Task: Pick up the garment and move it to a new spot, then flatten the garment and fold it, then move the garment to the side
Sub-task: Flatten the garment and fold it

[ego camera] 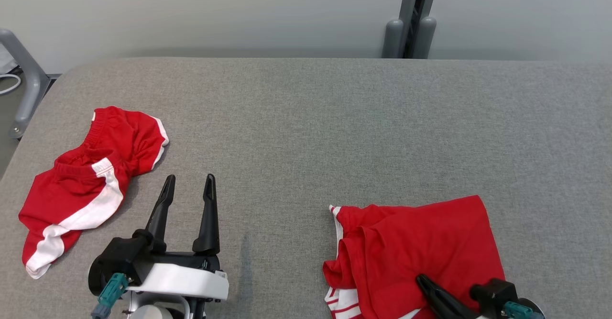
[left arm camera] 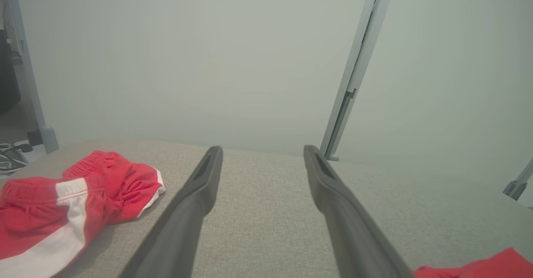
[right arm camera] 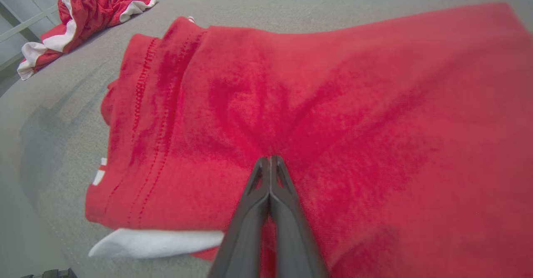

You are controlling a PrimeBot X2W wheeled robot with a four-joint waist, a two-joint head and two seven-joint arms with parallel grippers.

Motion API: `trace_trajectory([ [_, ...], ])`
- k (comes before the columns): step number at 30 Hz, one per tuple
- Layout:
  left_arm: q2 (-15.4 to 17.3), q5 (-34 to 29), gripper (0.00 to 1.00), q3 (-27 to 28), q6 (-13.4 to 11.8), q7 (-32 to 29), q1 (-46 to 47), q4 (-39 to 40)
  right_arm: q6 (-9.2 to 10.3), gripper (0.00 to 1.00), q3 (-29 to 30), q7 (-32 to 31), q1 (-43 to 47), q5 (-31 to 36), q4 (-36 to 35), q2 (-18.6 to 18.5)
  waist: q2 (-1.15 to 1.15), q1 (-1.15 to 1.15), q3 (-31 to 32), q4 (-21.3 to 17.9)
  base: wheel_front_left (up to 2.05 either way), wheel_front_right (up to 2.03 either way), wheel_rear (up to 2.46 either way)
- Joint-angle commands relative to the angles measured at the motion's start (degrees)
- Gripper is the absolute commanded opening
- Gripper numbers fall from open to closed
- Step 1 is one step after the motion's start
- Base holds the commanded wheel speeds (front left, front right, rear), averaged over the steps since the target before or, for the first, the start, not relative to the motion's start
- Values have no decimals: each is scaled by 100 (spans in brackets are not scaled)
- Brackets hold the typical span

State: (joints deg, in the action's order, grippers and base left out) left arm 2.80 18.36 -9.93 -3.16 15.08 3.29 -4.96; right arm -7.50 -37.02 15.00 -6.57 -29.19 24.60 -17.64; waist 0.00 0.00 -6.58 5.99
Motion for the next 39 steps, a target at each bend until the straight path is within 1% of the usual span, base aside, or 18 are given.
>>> trace_trajectory([
  [1,22,1,100,35,-5,7,85,-9,2,0,11,27,-66,-71,16,20,0,0,-7,-12,0,0,0],
  [4,21,-14,100,62,-17,7,82,4,2,0,64,28,-153,-135,-32,50,0,0,-25,-69,0,0,0],
  [7,22,-42,100,112,-5,7,83,5,2,0,262,28,-218,-147,-314,55,0,0,-26,-155,0,0,0],
  [10,20,-54,100,147,12,7,105,14,2,0,615,28,-242,-122,-720,5,0,0,-7,-249,0,0,0],
  [12,21,-47,100,145,13,7,92,21,2,0,1019,28,-219,-57,-965,-4,0,0,23,-316,0,0,0],
  [14,20,-81,100,119,18,7,74,25,2,0,1441,27,-214,178,-1176,0,0,0,56,-377,0,0,0],
  [17,22,-353,100,29,61,7,25,-7,1,0,2056,27,-208,583,-1475,107,0,0,115,-474,0,0,0],
  [22,22,-247,100,8,-1,7,-36,-22,2,0,2778,27,-255,1306,-1916,250,0,0,167,-609,0,0,0],
  [25,22,-253,100,6,20,7,-50,-56,1,0,3059,27,-210,1555,-2067,404,0,0,177,-663,0,0,0],
  [30,22,-270,100,45,54,7,-67,-106,2,0,3240,27,-99,1977,-2080,501,0,0,166,-708,0,0,0],
  [31,22,-269,100,45,61,7,-67,-116,2,27,3310,28,-81,2098,-2068,532,0,0,161,-710,0,0,0],
  [32,23,-260,100,60,59,7,-72,-134,2,80,3405,27,-43,2204,-2041,584,0,0,156,-709,0,0,0],
  [33,23,-252,100,75,59,6,-76,-146,2,100,3500,27,-9,2267,-2000,646,0,0,153,-709,0,0,0],
  [34,20,-258,100,86,66,6,-100,-179,2,100,3660,27,-1,2355,-1939,802,0,0,147,-713,0,0,0],
  [39,21,-302,100,102,99,7,-137,-220,2,100,3772,21,-30,2433,-1901,933,0,0,146,-724,0,0,0],
])
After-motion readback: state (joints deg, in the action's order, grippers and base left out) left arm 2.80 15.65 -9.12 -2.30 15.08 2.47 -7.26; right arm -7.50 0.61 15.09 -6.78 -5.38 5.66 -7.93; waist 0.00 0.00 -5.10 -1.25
